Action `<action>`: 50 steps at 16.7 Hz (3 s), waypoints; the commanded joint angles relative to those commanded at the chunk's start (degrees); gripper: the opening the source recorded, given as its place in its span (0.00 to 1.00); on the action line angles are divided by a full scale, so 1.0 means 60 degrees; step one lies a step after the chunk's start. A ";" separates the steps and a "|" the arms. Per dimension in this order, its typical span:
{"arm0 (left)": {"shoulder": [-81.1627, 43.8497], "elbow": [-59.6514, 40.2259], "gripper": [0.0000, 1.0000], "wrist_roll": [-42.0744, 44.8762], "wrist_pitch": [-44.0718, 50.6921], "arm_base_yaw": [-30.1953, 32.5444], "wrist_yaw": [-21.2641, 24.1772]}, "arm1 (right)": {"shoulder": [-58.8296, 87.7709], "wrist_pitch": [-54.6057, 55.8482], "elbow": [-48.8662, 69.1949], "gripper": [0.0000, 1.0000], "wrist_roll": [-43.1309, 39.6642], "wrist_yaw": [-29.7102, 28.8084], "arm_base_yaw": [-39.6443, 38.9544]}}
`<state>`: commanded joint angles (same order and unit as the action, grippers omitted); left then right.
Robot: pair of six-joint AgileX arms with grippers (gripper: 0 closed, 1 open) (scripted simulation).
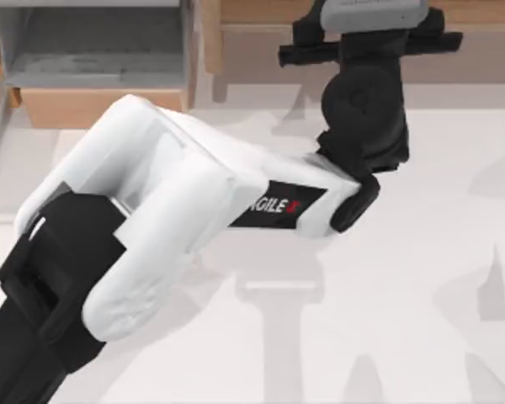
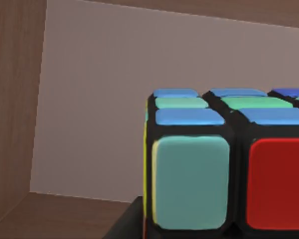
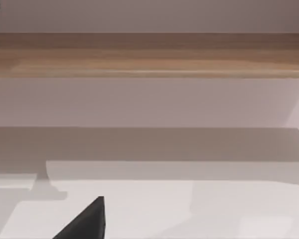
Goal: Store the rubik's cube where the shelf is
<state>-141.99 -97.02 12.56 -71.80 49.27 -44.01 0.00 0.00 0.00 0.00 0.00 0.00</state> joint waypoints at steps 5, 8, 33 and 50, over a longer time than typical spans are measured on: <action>-0.0639 -0.2088 0.00 -0.0399 -0.0033 -0.0725 0.0512 | 0.0000 0.0000 0.0000 1.00 0.0000 0.0000 0.0000; -0.1058 -0.3097 0.00 -0.0498 0.0803 -0.0978 0.0684 | 0.0000 0.0000 0.0000 1.00 0.0000 0.0000 0.0000; -0.1896 -0.3778 0.98 -0.0325 0.3789 -0.0955 0.0712 | 0.0000 0.0000 0.0000 1.00 0.0000 0.0000 0.0000; 0.0602 -0.2678 1.00 0.2323 0.2997 -0.0464 0.2589 | 0.0000 0.0000 0.0000 1.00 0.0000 0.0000 0.0000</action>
<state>-138.38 -113.09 26.50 -53.82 46.48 -28.48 0.00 0.00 0.00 0.00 0.00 0.00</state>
